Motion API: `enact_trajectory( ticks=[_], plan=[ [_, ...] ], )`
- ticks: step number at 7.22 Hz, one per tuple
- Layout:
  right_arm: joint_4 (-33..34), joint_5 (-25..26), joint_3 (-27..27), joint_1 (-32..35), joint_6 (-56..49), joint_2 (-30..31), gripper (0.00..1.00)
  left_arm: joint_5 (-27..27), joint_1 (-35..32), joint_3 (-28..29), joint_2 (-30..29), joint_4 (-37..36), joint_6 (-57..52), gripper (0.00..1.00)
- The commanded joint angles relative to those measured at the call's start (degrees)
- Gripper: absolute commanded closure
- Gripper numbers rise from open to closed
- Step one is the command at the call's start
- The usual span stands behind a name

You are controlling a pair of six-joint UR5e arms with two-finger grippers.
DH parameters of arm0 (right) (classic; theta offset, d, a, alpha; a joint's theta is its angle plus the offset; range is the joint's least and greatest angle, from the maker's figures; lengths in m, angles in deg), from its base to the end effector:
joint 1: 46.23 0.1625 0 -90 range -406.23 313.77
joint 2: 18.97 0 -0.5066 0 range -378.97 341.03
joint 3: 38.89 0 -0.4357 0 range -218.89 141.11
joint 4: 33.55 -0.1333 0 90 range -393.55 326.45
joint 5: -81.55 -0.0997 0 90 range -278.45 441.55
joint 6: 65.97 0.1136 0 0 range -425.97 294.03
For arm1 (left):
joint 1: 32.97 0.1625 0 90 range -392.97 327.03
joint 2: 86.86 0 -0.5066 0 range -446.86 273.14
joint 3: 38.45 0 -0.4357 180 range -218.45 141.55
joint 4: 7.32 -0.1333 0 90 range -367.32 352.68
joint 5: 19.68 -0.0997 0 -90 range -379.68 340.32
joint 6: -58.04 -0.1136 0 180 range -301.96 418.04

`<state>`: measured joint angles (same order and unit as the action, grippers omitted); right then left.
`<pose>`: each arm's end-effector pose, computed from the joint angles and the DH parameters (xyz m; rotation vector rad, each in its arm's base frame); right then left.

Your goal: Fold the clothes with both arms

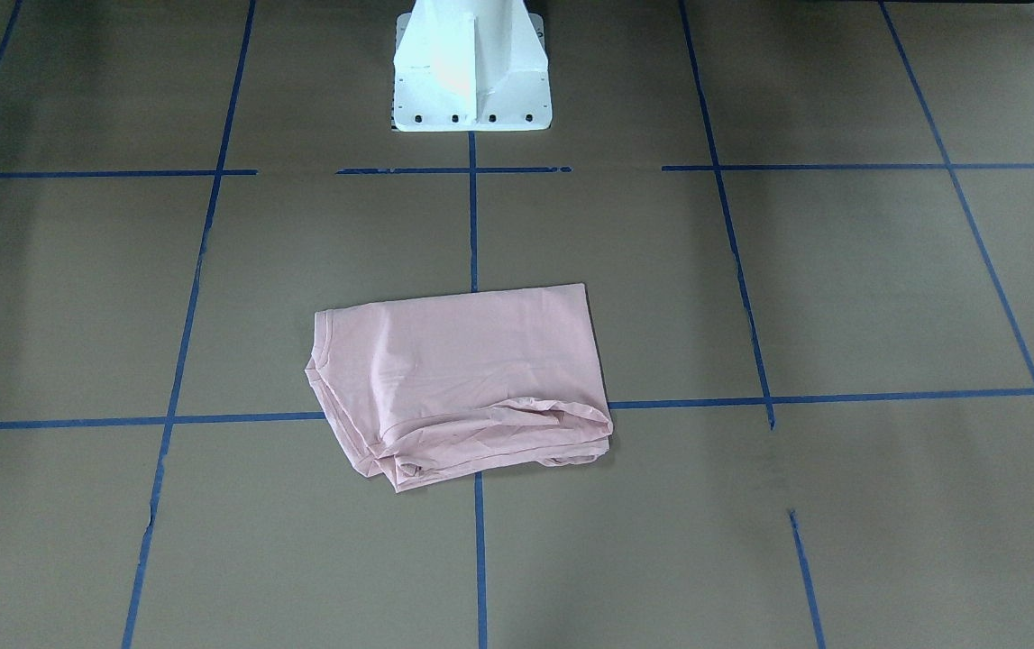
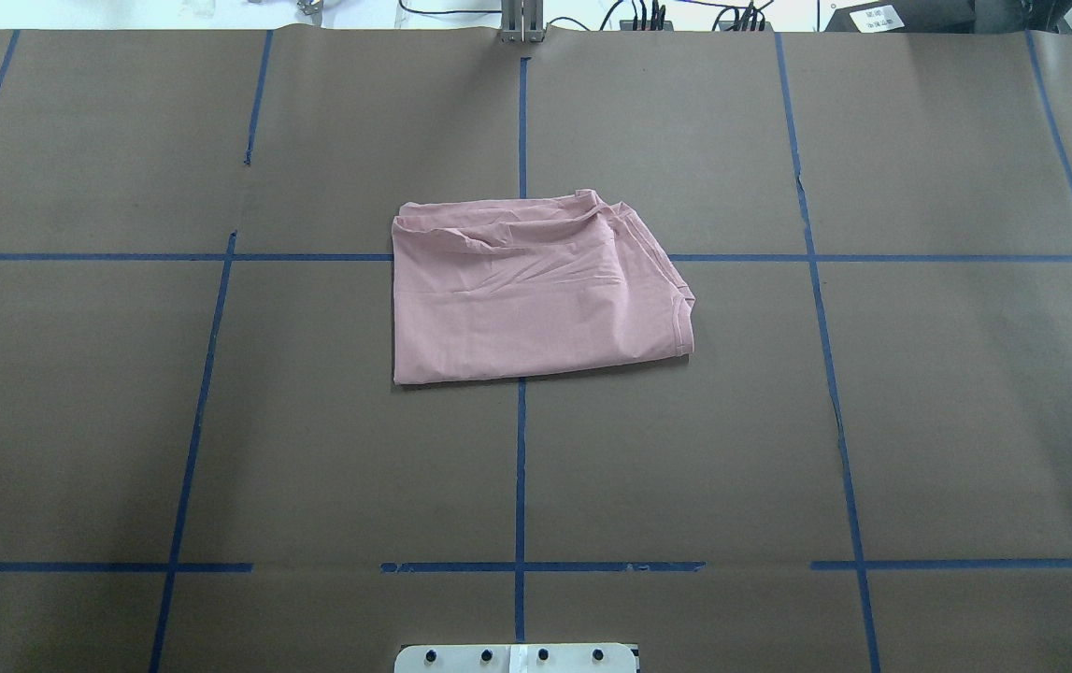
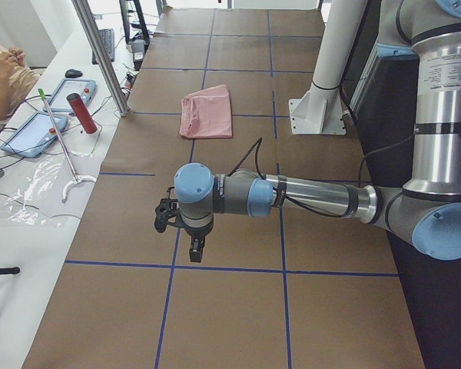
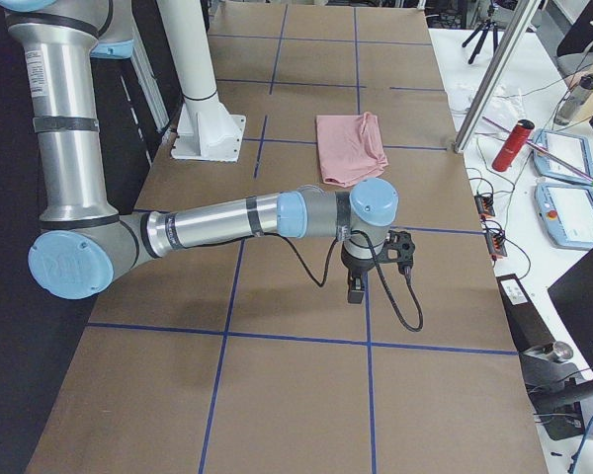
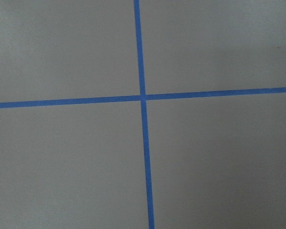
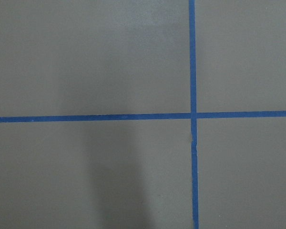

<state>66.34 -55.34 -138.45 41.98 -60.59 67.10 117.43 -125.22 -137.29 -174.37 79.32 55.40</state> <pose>0.0328 -0.5641 0.6375 0.0080 -0.8202 0.0334 -0.0702 -0.5123 0.6924 0.0842 0.8192 0.0279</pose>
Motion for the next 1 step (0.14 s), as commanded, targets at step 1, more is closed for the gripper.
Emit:
enact_trajectory(
  ticks=[1],
  plan=[
    [0.0,0.0,0.0,-0.3,0.0,0.1,0.0,0.1,-0.8,1.0,-0.6,0.2,-1.3,0.0]
  ],
)
